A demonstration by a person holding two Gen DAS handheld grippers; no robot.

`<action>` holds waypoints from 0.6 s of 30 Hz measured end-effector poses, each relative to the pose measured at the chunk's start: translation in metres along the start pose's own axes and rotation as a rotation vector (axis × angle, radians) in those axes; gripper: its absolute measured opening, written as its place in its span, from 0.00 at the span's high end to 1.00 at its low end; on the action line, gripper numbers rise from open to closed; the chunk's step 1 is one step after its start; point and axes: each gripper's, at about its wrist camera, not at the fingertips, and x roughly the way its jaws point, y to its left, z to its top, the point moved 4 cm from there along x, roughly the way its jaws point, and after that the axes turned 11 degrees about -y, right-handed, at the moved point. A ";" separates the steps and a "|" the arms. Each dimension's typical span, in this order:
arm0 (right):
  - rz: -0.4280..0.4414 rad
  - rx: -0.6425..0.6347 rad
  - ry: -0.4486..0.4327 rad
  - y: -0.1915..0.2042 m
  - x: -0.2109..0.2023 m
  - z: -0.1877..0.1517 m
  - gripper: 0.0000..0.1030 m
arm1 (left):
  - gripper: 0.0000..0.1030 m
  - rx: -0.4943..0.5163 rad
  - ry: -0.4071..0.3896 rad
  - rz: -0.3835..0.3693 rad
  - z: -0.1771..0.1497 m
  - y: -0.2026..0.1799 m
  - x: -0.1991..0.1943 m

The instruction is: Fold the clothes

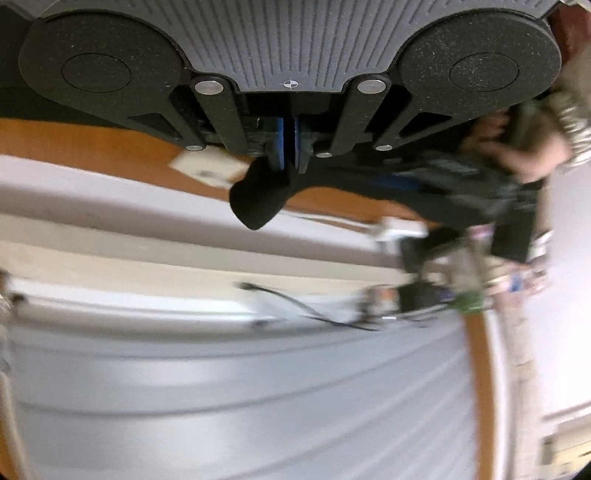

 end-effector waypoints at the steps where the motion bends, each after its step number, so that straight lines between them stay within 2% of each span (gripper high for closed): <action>1: 0.033 -0.020 0.003 0.013 -0.007 -0.001 0.95 | 0.23 -0.010 -0.014 0.008 0.001 0.002 -0.002; 5: 0.173 -0.079 0.070 0.061 -0.021 -0.020 0.95 | 0.23 -0.096 -0.096 0.052 0.006 0.016 -0.017; 8: 0.217 -0.125 0.150 0.078 -0.023 -0.037 0.95 | 0.23 -0.172 -0.131 0.070 0.007 0.028 -0.023; 10: 0.213 -0.163 0.175 0.080 -0.022 -0.043 0.92 | 0.23 -0.211 -0.145 0.078 0.008 0.034 -0.025; 12: 0.205 -0.152 0.173 0.072 -0.026 -0.039 0.90 | 0.23 -0.206 -0.142 0.080 0.009 0.034 -0.024; 16: 0.151 -0.113 0.108 0.048 -0.047 -0.024 0.72 | 0.23 -0.208 -0.140 0.080 0.010 0.033 -0.022; 18: 0.107 -0.095 0.076 0.031 -0.058 -0.016 0.69 | 0.23 -0.207 -0.139 0.080 0.009 0.033 -0.023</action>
